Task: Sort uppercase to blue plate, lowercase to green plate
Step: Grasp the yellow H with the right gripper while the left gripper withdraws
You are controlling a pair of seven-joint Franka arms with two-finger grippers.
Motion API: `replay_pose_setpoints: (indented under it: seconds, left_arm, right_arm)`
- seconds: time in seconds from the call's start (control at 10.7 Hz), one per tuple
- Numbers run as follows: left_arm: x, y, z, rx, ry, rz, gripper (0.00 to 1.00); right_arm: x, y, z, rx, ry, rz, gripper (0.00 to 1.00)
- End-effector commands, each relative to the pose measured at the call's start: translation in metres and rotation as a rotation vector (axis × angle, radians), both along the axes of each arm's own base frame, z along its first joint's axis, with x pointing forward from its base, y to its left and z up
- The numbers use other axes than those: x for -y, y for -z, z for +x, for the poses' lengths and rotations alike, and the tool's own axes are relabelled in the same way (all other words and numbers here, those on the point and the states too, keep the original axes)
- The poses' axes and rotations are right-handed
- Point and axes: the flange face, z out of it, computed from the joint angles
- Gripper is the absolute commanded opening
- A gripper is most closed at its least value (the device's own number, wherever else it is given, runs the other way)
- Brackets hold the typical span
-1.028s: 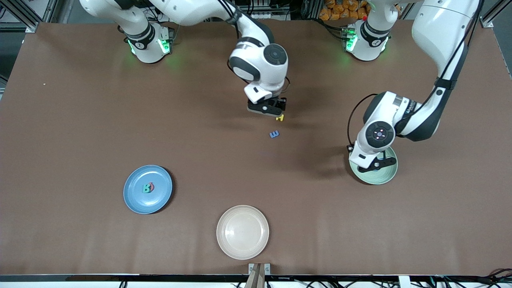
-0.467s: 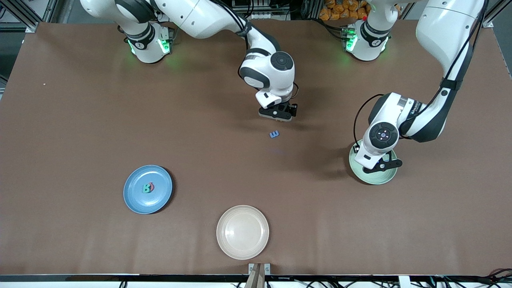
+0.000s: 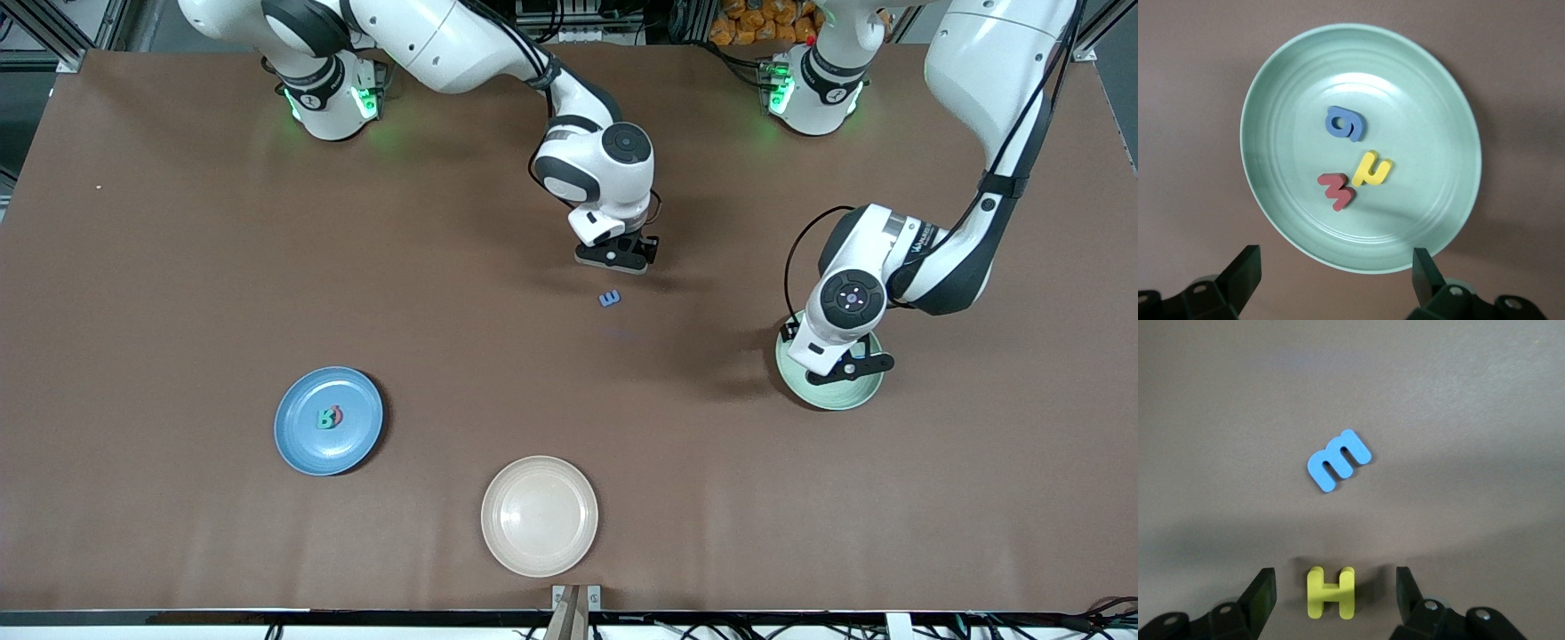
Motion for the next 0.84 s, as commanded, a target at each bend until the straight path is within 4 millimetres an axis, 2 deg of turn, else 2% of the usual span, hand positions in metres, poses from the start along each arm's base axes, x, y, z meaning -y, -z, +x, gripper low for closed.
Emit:
replay_pose_setpoints:
  seconds: [0.0, 0.19, 0.37, 0.56, 0.75]
  left_arm:
    - [0.013, -0.022, -0.003, 0.016, 0.005, -0.026, 1.00]
    - [0.025, -0.023, -0.004, 0.016, 0.027, -0.036, 1.00]
    - [0.032, -0.027, -0.004, 0.015, 0.061, -0.048, 1.00]
    - [0.037, -0.032, -0.001, 0.022, 0.051, -0.065, 1.00]
    - [0.043, -0.039, 0.001, 0.005, -0.021, -0.147, 1.00]
  right_arm:
    - [-0.010, 0.012, -0.004, 0.021, 0.015, 0.007, 0.75]
    - [-0.010, 0.013, -0.006, 0.018, 0.019, 0.007, 0.73]
    - [-0.012, 0.013, -0.008, 0.018, 0.022, 0.007, 0.63]
    - [-0.013, 0.014, -0.011, 0.018, 0.016, 0.006, 0.39]
    - [-0.014, 0.013, -0.012, 0.022, 0.009, 0.004, 0.05]
